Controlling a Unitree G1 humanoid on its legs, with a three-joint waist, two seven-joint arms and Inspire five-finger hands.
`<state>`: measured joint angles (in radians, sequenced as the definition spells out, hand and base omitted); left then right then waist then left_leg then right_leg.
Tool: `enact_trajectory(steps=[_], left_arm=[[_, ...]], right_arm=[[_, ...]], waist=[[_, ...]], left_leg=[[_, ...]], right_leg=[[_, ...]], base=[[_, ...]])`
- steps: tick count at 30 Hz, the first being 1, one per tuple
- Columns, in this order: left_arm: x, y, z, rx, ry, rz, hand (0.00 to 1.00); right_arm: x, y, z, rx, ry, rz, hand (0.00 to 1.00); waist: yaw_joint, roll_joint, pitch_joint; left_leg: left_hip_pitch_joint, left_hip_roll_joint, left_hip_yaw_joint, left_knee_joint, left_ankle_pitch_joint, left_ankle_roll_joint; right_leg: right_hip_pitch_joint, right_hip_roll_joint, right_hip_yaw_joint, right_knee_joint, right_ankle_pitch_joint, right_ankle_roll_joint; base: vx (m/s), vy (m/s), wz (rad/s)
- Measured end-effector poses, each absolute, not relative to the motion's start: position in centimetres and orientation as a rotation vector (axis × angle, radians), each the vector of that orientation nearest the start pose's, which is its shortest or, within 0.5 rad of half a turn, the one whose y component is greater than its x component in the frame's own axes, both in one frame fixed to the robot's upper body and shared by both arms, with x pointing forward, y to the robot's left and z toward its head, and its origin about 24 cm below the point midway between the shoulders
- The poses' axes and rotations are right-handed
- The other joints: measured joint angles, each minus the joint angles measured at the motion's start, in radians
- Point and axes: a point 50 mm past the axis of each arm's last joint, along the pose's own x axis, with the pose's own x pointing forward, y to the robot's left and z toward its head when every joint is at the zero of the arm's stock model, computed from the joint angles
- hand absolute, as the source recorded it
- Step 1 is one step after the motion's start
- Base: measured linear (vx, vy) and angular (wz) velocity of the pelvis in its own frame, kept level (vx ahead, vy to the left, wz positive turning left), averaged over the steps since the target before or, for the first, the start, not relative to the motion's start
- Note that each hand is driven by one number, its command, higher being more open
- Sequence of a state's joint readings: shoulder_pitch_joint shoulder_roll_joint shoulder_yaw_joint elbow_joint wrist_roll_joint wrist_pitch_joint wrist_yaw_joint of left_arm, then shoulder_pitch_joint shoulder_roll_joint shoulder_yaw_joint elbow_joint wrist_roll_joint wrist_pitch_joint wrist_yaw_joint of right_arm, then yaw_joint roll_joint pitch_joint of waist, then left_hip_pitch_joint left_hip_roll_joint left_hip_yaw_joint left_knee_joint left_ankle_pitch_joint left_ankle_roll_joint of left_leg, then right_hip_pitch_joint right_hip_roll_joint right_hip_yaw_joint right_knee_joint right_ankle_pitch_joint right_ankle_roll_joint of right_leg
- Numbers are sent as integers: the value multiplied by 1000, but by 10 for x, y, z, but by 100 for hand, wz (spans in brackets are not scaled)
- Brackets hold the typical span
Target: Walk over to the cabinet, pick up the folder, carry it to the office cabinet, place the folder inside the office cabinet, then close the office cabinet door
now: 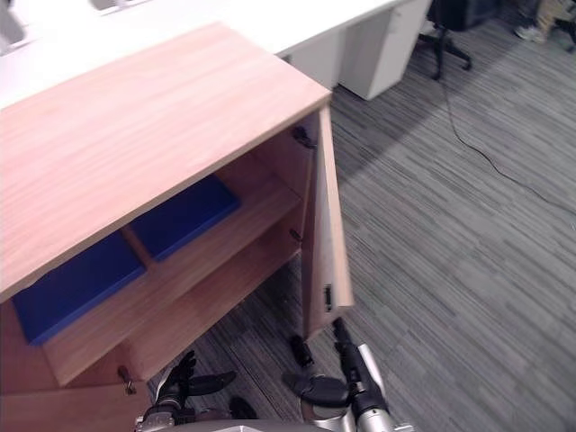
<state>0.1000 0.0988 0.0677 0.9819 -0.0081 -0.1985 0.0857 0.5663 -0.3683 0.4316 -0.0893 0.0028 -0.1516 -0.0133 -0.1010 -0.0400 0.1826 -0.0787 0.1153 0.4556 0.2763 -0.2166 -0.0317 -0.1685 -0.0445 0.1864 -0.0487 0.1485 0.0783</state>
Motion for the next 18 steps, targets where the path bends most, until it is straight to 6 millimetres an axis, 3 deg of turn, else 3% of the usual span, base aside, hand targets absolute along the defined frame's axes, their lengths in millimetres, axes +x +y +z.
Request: enact_trajectory(steps=[1,3,7,12,15,18], left_arm=[[119,204,-144,93,866,212,100],[121,203,-144,88,863,216,100],[126,205,-141,82,837,254,100],[121,208,-142,54,856,288,100],[122,207,-142,51,851,284,100],[123,207,-141,35,848,293,100]], right_arm=[[110,-131,-34,-207,353,398,100],[171,-126,-20,-308,192,421,100],[240,-138,1,-367,72,268,100],[263,-174,3,-301,94,13,100],[269,-200,-8,-260,166,-126,100],[264,-208,-22,-235,237,-169,100]], waist=[[15,-1,-3],[64,-9,-12],[118,-8,-13],[111,-8,-13],[111,-5,-11],[121,7,-4]], left_leg=[[-9,-7,-22,-9,14,3],[-11,-46,-97,-89,89,8],[-13,-80,-204,-194,173,5],[-1,-98,-294,-282,226,8],[-12,-110,-366,-324,262,11],[-10,-117,-419,-369,296,12]], right_leg=[[1,-6,-23,-1,-1,-1],[6,-35,-93,0,-1,-2],[16,-62,-201,1,-6,-5],[35,-76,-294,6,-14,5],[42,-83,-360,7,-29,10],[49,-89,-410,11,-42,12]], base=[[-51,-60,116],[-21,-58,118],[10,-41,96],[41,4,58],[23,6,62],[2,18,58]])
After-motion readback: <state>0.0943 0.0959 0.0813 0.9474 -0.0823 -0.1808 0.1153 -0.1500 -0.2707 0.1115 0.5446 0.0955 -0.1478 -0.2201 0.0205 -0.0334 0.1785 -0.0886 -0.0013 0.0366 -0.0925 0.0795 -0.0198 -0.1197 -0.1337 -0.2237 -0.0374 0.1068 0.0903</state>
